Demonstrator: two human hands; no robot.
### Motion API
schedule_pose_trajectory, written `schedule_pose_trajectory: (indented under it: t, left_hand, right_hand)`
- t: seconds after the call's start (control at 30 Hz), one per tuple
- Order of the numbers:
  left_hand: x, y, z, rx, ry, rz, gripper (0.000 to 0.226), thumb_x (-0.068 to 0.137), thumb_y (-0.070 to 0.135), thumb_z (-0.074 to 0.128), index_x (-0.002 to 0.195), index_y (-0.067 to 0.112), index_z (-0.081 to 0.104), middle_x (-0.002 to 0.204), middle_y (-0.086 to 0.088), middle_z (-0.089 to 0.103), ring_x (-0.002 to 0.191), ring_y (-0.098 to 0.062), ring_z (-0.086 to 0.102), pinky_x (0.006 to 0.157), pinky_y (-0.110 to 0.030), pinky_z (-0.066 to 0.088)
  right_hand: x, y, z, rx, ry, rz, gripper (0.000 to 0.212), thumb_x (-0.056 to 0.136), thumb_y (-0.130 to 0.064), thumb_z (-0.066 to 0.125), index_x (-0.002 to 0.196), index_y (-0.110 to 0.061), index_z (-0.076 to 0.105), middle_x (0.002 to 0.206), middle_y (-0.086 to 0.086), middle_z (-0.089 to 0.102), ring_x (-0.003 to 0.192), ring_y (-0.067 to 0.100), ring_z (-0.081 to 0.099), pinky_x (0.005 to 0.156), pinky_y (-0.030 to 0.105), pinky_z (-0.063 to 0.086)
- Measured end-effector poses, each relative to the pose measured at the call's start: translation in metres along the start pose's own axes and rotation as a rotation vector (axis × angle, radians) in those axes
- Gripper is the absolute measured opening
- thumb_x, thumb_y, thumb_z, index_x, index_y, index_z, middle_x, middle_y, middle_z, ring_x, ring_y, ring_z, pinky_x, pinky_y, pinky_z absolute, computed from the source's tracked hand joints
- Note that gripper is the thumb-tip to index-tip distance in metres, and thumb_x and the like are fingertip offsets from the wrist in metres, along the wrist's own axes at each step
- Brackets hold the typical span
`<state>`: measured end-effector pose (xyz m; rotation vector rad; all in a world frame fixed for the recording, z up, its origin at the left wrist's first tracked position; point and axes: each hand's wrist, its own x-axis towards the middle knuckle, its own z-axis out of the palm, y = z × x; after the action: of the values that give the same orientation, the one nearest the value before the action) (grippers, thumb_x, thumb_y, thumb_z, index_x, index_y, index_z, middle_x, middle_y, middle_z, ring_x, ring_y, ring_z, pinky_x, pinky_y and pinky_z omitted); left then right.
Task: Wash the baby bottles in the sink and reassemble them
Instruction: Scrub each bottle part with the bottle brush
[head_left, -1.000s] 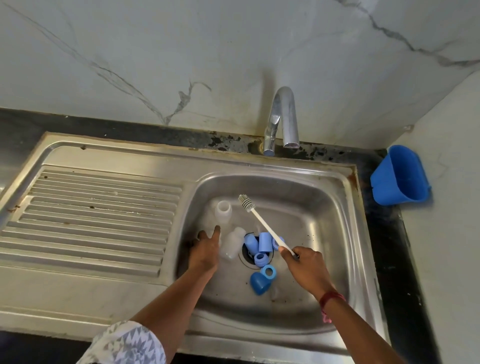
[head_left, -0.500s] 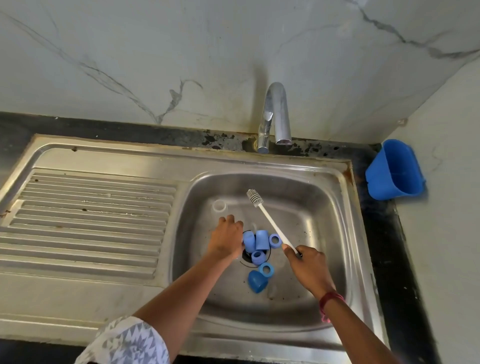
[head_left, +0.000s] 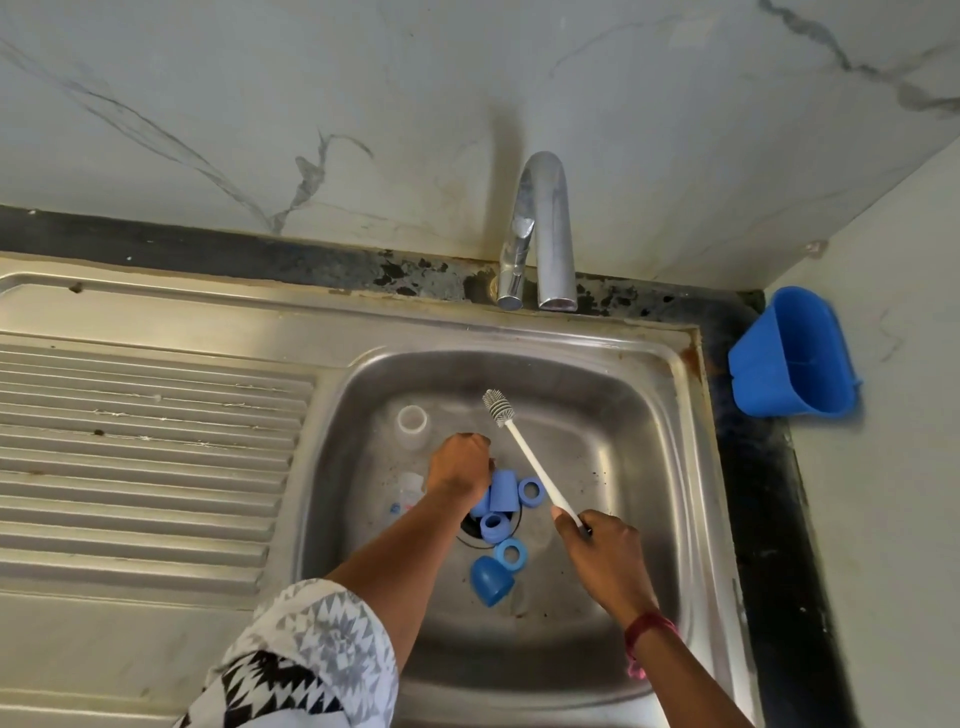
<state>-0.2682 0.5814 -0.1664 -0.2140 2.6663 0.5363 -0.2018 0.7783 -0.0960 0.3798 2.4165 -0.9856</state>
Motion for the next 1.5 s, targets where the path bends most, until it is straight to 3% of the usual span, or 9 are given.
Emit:
schedule_pose_trajectory:
  t: [0.23,0.57,0.7,0.87,1.0,1.07,1.17,1.37,1.5]
  left_hand:
    - [0.010,0.009,0.011,0.174,-0.059,0.060,0.021,0.093,0.009,0.051,0.108,0.011,0.065,0.111,-0.009,0.067,0.105,-0.029,0.061,0.081,-0.035,0.051]
    - [0.014,0.011,0.007,0.298,-0.067,0.110,0.026,0.097,0.020,0.052,0.118,0.008,0.061,0.117,-0.012,0.059,0.114,-0.029,0.051,0.087,-0.036,0.049]
    - [0.004,0.010,-0.007,0.055,-0.038,0.002,0.026,0.093,0.027,0.055,0.104,0.004,0.060,0.112,-0.016,0.060,0.109,-0.031,0.054,0.085,-0.036,0.047]
    - [-0.019,0.002,-0.034,-0.394,0.083,-0.195,0.018,0.082,0.021,0.063,0.076,0.008,0.053,0.080,-0.011,0.065,0.077,-0.025,0.063,0.063,-0.029,0.045]
    - [-0.042,-0.003,-0.059,-0.730,0.225,-0.326,0.022,0.082,0.020,0.069,0.065,0.014,0.056,0.065,-0.001,0.060,0.064,-0.019,0.054,0.067,-0.030,0.049]
    - [-0.051,-0.008,-0.073,-1.030,0.271,-0.406,0.021,0.081,0.016,0.074,0.065,0.018,0.061,0.062,0.000,0.058,0.058,-0.018,0.051,0.063,-0.033,0.054]
    - [-0.067,-0.016,-0.096,-1.433,0.270,-0.488,0.015,0.087,0.007,0.071,0.074,0.009,0.065,0.064,-0.007,0.054,0.050,-0.015,0.043,0.046,-0.024,0.038]
    - [-0.086,-0.032,-0.116,-1.679,0.230,-0.556,0.010,0.089,0.021,0.072,0.093,0.012,0.071,0.086,-0.006,0.072,0.078,-0.016,0.065,0.067,-0.030,0.051]
    - [-0.094,-0.039,-0.122,-1.708,0.199,-0.570,0.019,0.086,0.026,0.074,0.096,0.010,0.069,0.092,-0.009,0.071,0.083,-0.018,0.065,0.067,-0.030,0.054]
  right_hand:
    - [0.001,-0.003,0.005,0.009,0.009,-0.004,0.047,0.095,-0.042,0.057,0.059,-0.016,0.043,0.054,-0.003,0.044,0.048,0.009,0.037,0.046,0.016,0.033]
    - [-0.003,-0.001,0.007,0.024,0.006,-0.026,0.045,0.095,-0.044,0.057,0.060,-0.018,0.047,0.054,-0.005,0.047,0.050,0.009,0.041,0.051,0.021,0.038]
    - [-0.004,-0.001,0.003,0.047,0.012,-0.026,0.046,0.094,-0.046,0.057,0.060,-0.016,0.047,0.055,-0.005,0.047,0.050,0.010,0.041,0.051,0.023,0.040]
    - [-0.016,-0.006,0.000,0.037,0.017,-0.086,0.048,0.095,-0.046,0.057,0.060,-0.015,0.046,0.053,-0.004,0.046,0.050,0.011,0.041,0.052,0.026,0.040]
    - [-0.030,-0.013,-0.004,0.015,0.044,-0.138,0.048,0.095,-0.043,0.057,0.057,-0.016,0.042,0.050,-0.005,0.043,0.048,0.010,0.038,0.050,0.025,0.036]
    - [-0.037,-0.015,-0.005,0.012,0.044,-0.159,0.049,0.096,-0.043,0.055,0.058,-0.017,0.041,0.051,-0.006,0.043,0.049,0.010,0.038,0.050,0.024,0.035]
    - [-0.051,-0.018,-0.004,0.039,0.028,-0.174,0.052,0.096,-0.050,0.051,0.059,-0.015,0.042,0.053,-0.005,0.045,0.050,0.010,0.038,0.051,0.024,0.036]
    - [-0.072,-0.016,0.001,-0.027,0.035,-0.288,0.050,0.096,-0.049,0.051,0.057,-0.020,0.043,0.049,-0.002,0.045,0.047,0.009,0.034,0.050,0.024,0.033]
    - [-0.082,-0.021,0.009,-0.147,0.088,-0.380,0.046,0.096,-0.052,0.051,0.059,-0.024,0.045,0.051,0.003,0.050,0.047,0.013,0.039,0.048,0.023,0.034]
